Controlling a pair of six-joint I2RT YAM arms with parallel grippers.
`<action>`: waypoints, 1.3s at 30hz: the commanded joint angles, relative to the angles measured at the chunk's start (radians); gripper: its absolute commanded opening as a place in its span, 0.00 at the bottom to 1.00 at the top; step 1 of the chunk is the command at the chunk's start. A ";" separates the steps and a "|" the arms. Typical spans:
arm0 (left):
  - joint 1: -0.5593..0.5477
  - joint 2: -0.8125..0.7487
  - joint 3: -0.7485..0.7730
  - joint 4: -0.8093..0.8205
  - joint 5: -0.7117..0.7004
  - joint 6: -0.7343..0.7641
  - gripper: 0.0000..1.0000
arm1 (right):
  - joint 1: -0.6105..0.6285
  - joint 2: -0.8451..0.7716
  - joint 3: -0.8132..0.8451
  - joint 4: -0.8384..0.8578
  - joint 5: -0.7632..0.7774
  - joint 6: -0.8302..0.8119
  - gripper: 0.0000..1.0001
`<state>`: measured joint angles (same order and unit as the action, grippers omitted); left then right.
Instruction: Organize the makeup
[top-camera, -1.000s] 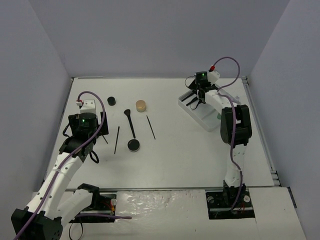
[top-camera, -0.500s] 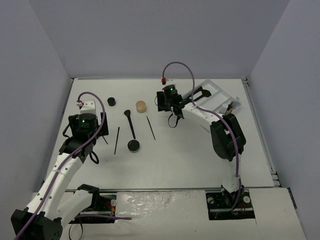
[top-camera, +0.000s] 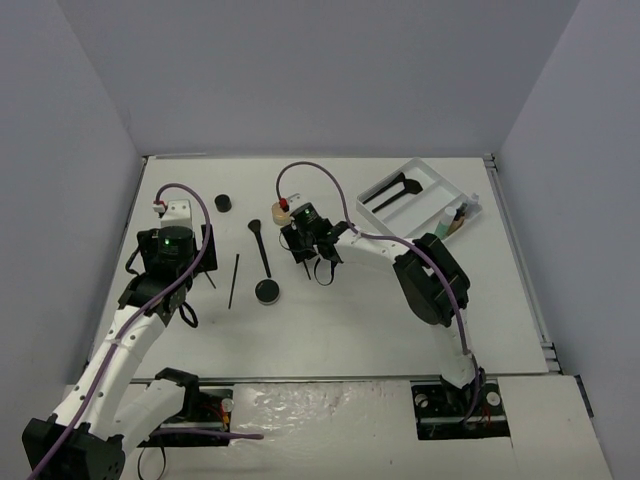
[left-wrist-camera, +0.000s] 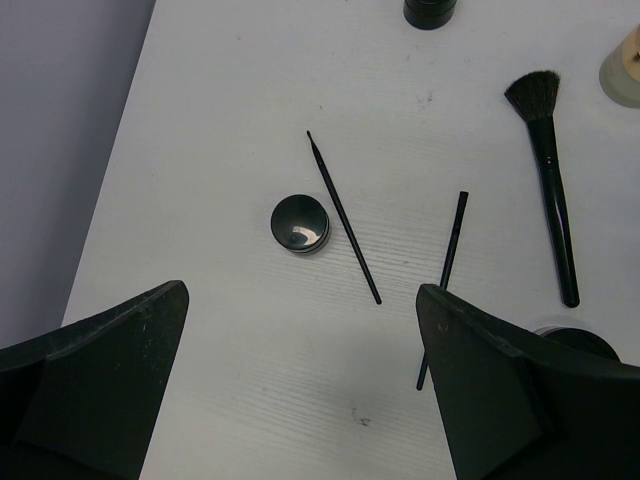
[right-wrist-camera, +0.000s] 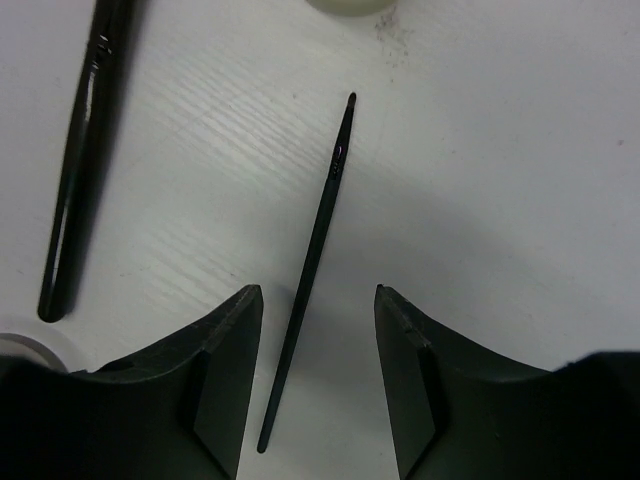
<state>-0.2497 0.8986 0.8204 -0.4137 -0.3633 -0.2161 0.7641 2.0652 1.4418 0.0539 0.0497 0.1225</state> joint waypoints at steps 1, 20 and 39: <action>-0.006 -0.004 0.030 0.042 -0.001 0.006 0.97 | 0.025 0.045 0.039 0.034 0.030 -0.028 0.44; -0.006 -0.010 0.031 0.038 -0.006 0.007 0.97 | -0.068 0.006 -0.080 0.067 0.040 0.045 0.00; -0.006 0.020 0.033 0.038 0.013 0.001 0.97 | -0.499 -0.162 0.028 0.052 0.266 0.500 0.00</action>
<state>-0.2497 0.9126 0.8204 -0.4141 -0.3552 -0.2161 0.3243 1.8668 1.4195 0.0980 0.2281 0.4598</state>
